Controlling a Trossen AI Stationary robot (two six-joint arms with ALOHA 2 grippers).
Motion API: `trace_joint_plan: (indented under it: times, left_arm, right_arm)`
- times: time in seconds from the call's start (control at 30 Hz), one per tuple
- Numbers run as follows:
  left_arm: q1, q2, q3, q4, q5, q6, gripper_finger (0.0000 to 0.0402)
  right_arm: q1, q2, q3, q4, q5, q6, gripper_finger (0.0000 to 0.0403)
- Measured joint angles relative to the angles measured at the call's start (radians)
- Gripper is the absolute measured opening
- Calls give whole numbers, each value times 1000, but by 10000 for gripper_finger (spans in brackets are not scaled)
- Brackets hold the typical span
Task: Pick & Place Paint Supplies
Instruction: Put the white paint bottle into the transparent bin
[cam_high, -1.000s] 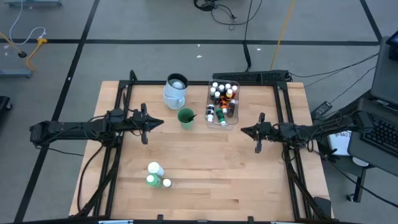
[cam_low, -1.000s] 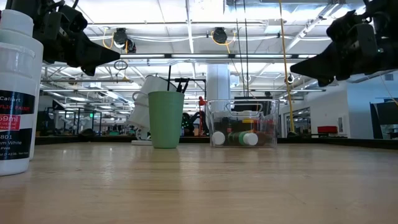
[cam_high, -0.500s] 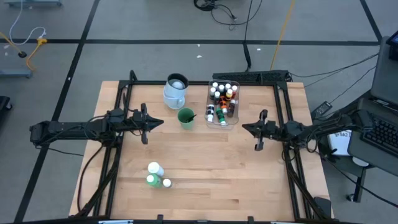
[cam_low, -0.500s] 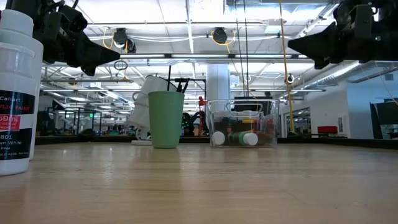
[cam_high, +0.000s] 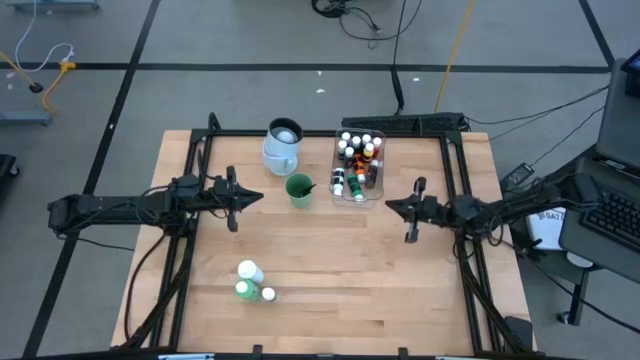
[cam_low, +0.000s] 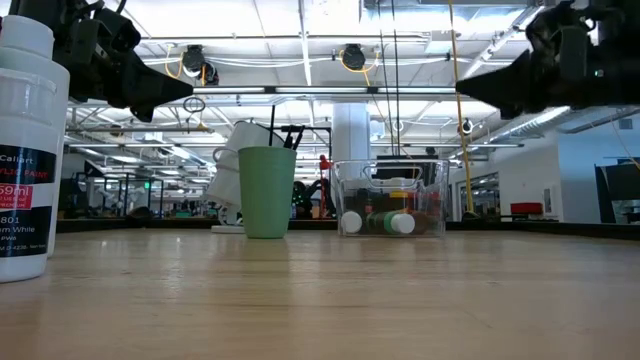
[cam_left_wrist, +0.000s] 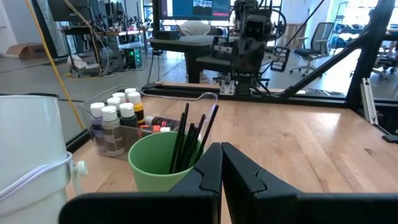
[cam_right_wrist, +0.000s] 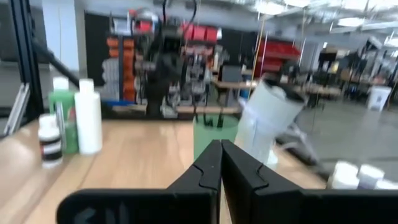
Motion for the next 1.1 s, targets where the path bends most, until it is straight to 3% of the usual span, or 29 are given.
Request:
trace_joint_plan:
  times: [0.17, 0.4, 0.63, 0.87, 1.1]
  left_arm:
    - [0, 0, 0, 0, 0, 0, 8]
    - [0, 0, 0, 0, 0, 0, 8]
    - [0, 0, 0, 0, 0, 0, 8]
    - [0, 0, 0, 0, 0, 0, 8]
    - [0, 0, 0, 1, 0, 0, 8]
  right_arm:
    - [0, 61, 0, -2, 0, 33, 2]
    - [1, 107, 0, 150, -5, 34, 2]
    - [1, 146, 37, 320, -111, -32, 2]
    - [1, 190, 96, 324, -132, -140, 2]
    - [1, 244, 95, 271, -131, -135, 2]
